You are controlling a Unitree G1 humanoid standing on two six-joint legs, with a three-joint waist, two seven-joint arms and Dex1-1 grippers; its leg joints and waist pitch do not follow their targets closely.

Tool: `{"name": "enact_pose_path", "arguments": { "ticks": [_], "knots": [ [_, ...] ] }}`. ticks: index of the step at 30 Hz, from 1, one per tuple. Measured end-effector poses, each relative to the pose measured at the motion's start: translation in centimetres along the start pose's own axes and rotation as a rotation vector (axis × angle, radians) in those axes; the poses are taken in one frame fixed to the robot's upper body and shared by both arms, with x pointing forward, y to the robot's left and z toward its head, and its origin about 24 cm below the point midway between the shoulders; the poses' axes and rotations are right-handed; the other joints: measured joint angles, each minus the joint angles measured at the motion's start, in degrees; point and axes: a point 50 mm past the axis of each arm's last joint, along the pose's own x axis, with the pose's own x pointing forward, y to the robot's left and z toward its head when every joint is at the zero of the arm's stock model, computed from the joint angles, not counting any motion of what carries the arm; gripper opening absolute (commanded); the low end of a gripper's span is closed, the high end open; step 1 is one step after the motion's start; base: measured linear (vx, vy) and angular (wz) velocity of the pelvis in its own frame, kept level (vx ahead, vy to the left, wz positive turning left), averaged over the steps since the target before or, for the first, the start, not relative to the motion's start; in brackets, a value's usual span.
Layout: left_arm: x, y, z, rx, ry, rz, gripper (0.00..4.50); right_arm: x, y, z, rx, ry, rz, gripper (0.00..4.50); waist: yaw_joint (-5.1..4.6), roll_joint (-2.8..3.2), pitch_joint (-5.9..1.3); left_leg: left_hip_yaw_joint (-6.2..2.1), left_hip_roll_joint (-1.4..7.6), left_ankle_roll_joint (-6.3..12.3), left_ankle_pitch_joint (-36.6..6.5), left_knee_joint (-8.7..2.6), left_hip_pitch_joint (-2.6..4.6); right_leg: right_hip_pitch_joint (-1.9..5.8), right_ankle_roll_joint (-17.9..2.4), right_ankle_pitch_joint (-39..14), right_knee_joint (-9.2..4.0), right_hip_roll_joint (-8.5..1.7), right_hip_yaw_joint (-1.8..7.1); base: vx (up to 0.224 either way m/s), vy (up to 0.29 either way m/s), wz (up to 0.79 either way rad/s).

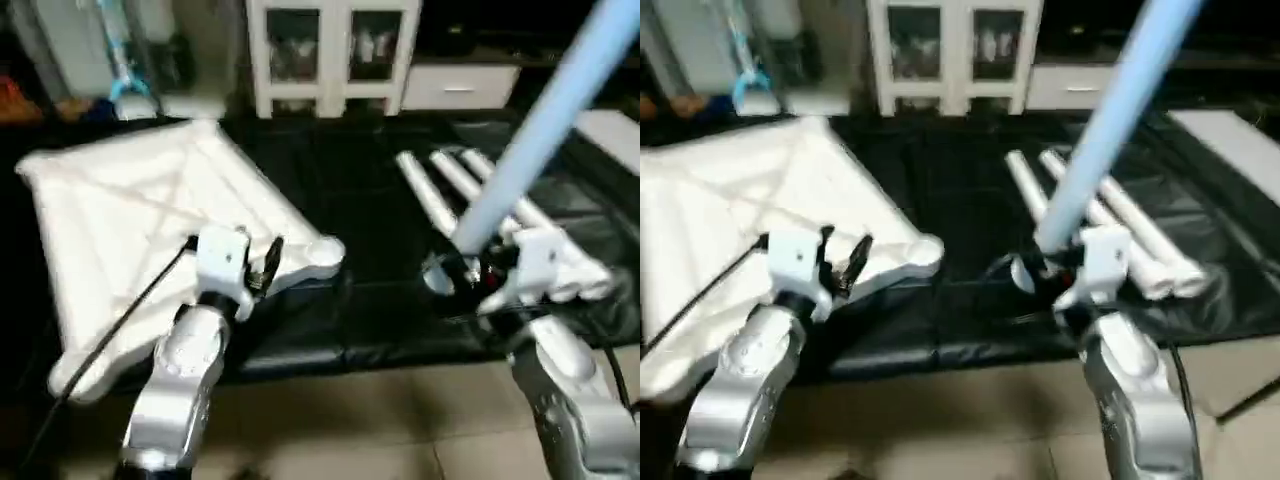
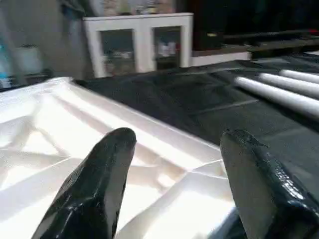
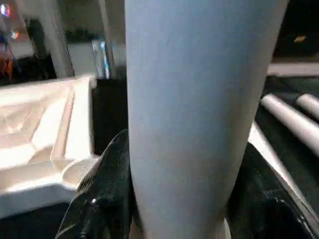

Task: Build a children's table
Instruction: Pick table leg

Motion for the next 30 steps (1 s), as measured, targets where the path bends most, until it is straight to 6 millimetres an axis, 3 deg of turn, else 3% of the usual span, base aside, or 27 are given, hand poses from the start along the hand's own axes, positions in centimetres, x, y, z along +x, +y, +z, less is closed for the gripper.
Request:
{"name": "enact_pose_path", "arguments": {
  "ticks": [1, 3, 4, 5, 6, 7, 8, 9, 10, 11, 12, 13, 14, 15, 16, 17, 18, 21, 22, 24, 27, 30],
  "knots": [
    [-0.1, 0.3, -0.1, 0.014, 0.008, 0.015, 3.11, 0.1, 0.4, -0.1, 0.000, 0.004, 0.014, 1.90, -0.40, 0.03, 0.05, -1.69, -0.21, -0.49, 0.29, -0.14, -0.34, 0.23, -1.76, -1.12, 1.96, 1.18, -0.04, -0.081, -0.071, 0.63],
    [-0.1, 0.5, -0.2, 0.019, 0.019, 0.029, 3.11, 0.2, 0.5, -0.1, -0.001, 0.004, 0.018, 1.90, -0.13, -0.28, -0.08, -4.19, -1.11, -1.30, 0.77, -1.02, -0.55, 1.13, -3.22, -2.24, 4.81, 2.53, 0.31, -0.059, -0.149, 0.63],
    [-0.1, 0.5, -0.2, 0.021, 0.018, 0.031, 3.11, 0.2, 0.5, 0.0, -0.004, 0.000, 0.019, 1.90, 0.29, -1.10, -0.51, -5.38, -2.49, -1.95, 1.17, -2.23, -1.00, 1.67, -4.29, -3.07, 4.72, 2.62, 0.82, -0.058, -0.175, 0.64],
    [-0.1, 0.5, -0.1, 0.020, 0.017, 0.032, 3.11, 0.3, 0.5, 0.1, -0.007, -0.003, 0.019, 1.90, 0.46, -2.20, -1.01, -6.33, -3.67, -2.28, 1.39, -3.36, -1.36, 1.84, -2.49, -4.34, 4.18, 2.64, 1.76, -0.071, -0.226, 0.59],
    [-0.2, 0.4, -0.3, 0.020, 0.024, 0.032, 3.11, 0.2, 0.4, 0.0, -0.006, 0.000, 0.018, 1.90, 0.56, -2.56, -0.95, -7.08, -4.43, -2.20, 1.26, -4.09, -1.39, 1.29, -2.38, -4.21, 3.62, 2.74, 1.57, -0.114, -0.249, 0.68],
    [-0.2, 0.3, -0.3, 0.013, 0.026, 0.032, 3.11, 0.0, 0.0, -0.1, -0.014, 0.012, 0.002, 1.90, 1.30, -2.32, -0.79, -4.63, -3.71, 0.25, -2.64, 2.02, -2.95, 1.43, -2.64, -3.87, 2.96, 2.31, -0.25, -0.114, -0.249, 0.68],
    [-0.2, 0.0, -0.4, 0.001, 0.026, 0.026, 3.11, -0.1, -0.4, -0.2, -0.021, 0.020, -0.010, 1.90, 2.18, -2.21, -0.61, -0.91, -2.39, 2.53, -4.15, 9.86, -3.16, 1.86, -2.89, -3.73, 2.63, 2.13, -0.93, -0.087, -0.223, 0.45],
    [-0.2, -0.1, -0.4, 0.004, 0.027, 0.024, 3.11, -0.1, -0.4, -0.1, -0.022, 0.018, -0.012, 1.90, 2.12, -2.49, -0.75, 1.64, -1.83, 3.68, -4.87, 13.83, -2.64, 2.35, -2.88, -3.72, 2.31, 1.36, -2.43, 0.005, -0.190, 0.40],
    [0.0, -0.1, 0.0, 0.013, 0.014, 0.023, 3.11, 0.0, -0.6, 0.1, -0.026, 0.009, -0.023, 1.90, 1.92, -2.81, -0.95, 4.19, -1.65, 4.86, -5.64, 13.67, -0.62, 2.24, -2.82, -3.42, 1.82, 0.77, -4.33, 0.005, -0.190, 0.40],
    [0.2, -0.1, 0.3, 0.014, 0.010, 0.021, 3.11, -0.1, -0.9, 0.3, -0.029, 0.005, -0.037, 1.90, 1.75, -2.87, -1.36, 5.15, -1.67, 5.80, -6.48, 10.13, 1.47, 1.69, -2.62, -2.69, 1.29, 1.24, -5.07, 0.001, -0.182, 0.69],
    [0.3, -0.2, 0.4, 0.018, 0.010, 0.023, 3.11, -0.1, -1.2, 0.4, -0.029, 0.002, -0.051, 1.90, 1.72, -1.85, -1.74, 5.39, -1.31, 6.09, -8.98, 5.59, 3.78, 1.33, -2.04, -1.96, 0.31, 3.02, -5.01, -0.071, -0.198, 0.61],
    [0.3, 0.0, 0.2, 0.023, 0.025, 0.030, 3.11, -0.1, -1.3, 0.2, -0.021, 0.011, -0.060, 1.90, 1.84, -1.75, -1.60, 5.03, 0.32, 2.02, -8.76, 2.89, 4.51, 0.90, -2.02, -0.83, -1.26, 4.55, -4.75, -0.071, -0.198, 0.61],
    [0.2, 0.1, -0.1, 0.022, 0.038, 0.031, 3.11, 0.0, -1.2, 0.2, -0.021, 0.019, -0.054, 1.90, 1.80, -1.74, -1.71, 5.17, 1.15, 1.17, -8.15, 2.08, 4.65, 0.63, 0.05, -1.49, -0.60, 4.69, -4.34, -0.039, -0.190, 0.36],
    [0.1, 0.3, -0.1, 0.025, 0.039, 0.033, 3.11, 0.3, -0.9, 0.4, -0.024, 0.014, -0.035, 1.90, 1.92, -2.00, -1.89, 5.28, 1.36, 0.77, -7.78, 1.94, 4.54, -1.22, 1.92, -1.77, 3.01, 3.49, -2.44, 0.014, -0.151, 0.17],
    [0.1, 0.8, 0.0, 0.023, 0.037, 0.049, 3.11, 0.6, -0.5, 0.7, -0.031, 0.004, -0.013, 1.90, 1.75, -2.50, -2.20, 5.50, 1.13, 0.47, -7.56, 2.42, 4.04, -2.95, 3.36, -0.22, 4.53, 0.55, 1.02, 0.014, -0.151, 0.17],
    [0.2, 0.9, 0.2, 0.016, 0.028, 0.050, 3.11, 0.6, -0.4, 0.7, -0.035, 0.002, -0.008, 1.90, 1.89, -3.34, -2.32, 5.71, 0.44, 0.37, -7.56, 3.21, 3.42, -3.41, 5.82, -0.05, 3.00, -2.09, 3.21, 0.000, 0.000, 0.00],
    [0.4, 0.6, 0.4, 0.000, 0.024, 0.037, 3.11, 0.5, -0.5, 0.6, -0.036, 0.009, -0.011, 1.90, 2.01, -3.40, -2.28, 5.29, 0.45, 0.42, -7.57, 3.30, 3.18, -4.09, 6.41, 0.80, 2.83, -3.00, 3.69, -0.104, 0.014, 0.14],
    [0.6, -0.3, 0.6, -0.009, 0.014, -0.002, 3.11, 0.3, -0.6, 0.2, -0.034, 0.026, -0.019, 1.90, 1.76, -3.59, -2.12, 4.89, 0.97, 0.00, -5.93, 0.43, 3.32, -4.06, 5.03, 1.60, 1.61, -2.04, 3.53, -0.072, -0.076, 0.07],
    [0.7, -0.3, 0.8, -0.009, 0.003, -0.004, 3.11, 0.3, -0.6, 0.2, -0.035, 0.024, -0.019, 1.90, 1.59, -3.48, -2.17, 4.77, 1.53, -0.83, -5.27, -0.34, 3.42, -3.95, 4.37, 2.13, 0.80, -1.39, 3.28, -0.033, -0.138, -0.03],
    [0.8, -0.2, 1.0, -0.009, -0.011, 0.001, 3.11, 0.3, -0.6, 0.2, -0.038, 0.025, -0.018, 1.90, 1.29, -3.53, -2.13, 4.67, 2.30, -2.01, -4.53, -0.86, 3.42, -3.94, 3.82, 2.67, 0.31, -0.69, 3.11, -0.050, -0.083, -0.07],
    [0.8, -0.1, 1.0, -0.013, -0.010, 0.004, 3.11, 0.4, -0.4, 0.2, -0.030, 0.024, -0.013, 1.90, 0.87, -3.58, -2.06, 4.67, 2.65, -3.39, -3.71, -1.38, 3.44, -3.91, 3.47, 3.62, -0.48, -0.24, 3.06, -0.064, -0.035, -0.04],
    [0.8, 0.0, 1.0, -0.020, -0.010, 0.006, 3.11, 0.5, -0.1, 0.0, -0.022, 0.037, 0.006, 1.90, 0.16, -3.50, -1.58, 4.73, 2.87, -3.90, -3.75, -1.41, 4.01, -2.93, 3.63, 4.07, -1.48, 0.00, 3.10, -0.061, 0.010, -0.01]
  ]
}}
